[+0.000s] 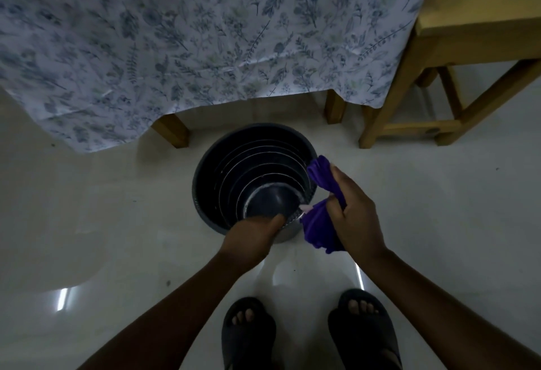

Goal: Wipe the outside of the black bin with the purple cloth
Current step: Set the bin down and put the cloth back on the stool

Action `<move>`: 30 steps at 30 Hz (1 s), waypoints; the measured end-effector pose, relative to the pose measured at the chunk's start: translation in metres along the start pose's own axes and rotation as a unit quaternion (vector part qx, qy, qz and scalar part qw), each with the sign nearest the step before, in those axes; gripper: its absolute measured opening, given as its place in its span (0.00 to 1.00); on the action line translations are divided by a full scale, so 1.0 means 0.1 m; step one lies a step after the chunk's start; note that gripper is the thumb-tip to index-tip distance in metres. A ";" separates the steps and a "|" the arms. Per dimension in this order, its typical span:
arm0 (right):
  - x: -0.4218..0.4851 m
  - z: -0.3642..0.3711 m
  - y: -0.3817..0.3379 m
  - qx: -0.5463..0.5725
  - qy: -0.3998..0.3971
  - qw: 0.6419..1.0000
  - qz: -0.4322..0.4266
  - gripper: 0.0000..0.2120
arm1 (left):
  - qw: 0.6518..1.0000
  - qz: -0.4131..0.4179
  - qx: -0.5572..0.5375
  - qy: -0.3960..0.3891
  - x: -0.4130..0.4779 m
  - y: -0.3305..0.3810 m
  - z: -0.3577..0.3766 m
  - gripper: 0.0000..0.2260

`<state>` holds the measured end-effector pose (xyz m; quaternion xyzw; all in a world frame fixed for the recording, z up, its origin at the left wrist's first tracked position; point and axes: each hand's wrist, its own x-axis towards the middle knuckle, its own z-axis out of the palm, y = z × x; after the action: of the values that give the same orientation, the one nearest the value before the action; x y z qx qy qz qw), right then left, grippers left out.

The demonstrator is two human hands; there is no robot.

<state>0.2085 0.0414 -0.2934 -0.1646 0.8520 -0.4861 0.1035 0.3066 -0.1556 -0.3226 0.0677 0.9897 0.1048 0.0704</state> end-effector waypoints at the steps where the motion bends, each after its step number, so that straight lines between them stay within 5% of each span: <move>1: -0.03 0.01 0.02 0.001 -0.012 1.000 -0.004 0.27 | 1.000 0.010 0.005 -0.007 -0.01 0.02 0.03 0.14; 9: -0.16 -0.02 0.14 -0.010 -0.051 0.999 0.016 0.28 | 0.995 -0.011 -0.059 -0.076 0.02 0.10 0.07 0.12; 16: 0.08 -0.46 0.11 -0.029 0.041 0.999 0.002 0.29 | 0.976 -0.043 -0.105 -0.189 0.16 0.09 -0.17 0.23; 22: 0.34 -1.03 -0.04 -0.050 0.122 0.991 -0.019 0.29 | 0.984 -0.053 -0.121 -0.118 0.55 0.33 -0.65 0.13; 30: 0.65 -1.69 -0.15 -0.036 0.185 0.981 -0.038 0.30 | 0.986 -0.024 -0.161 0.027 1.26 0.67 -1.17 0.16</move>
<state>0.0942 0.1434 -0.1960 -0.1078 0.8664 -0.4809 -0.0807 0.1732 -0.0951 -0.2108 0.0286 0.9627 0.2633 0.0557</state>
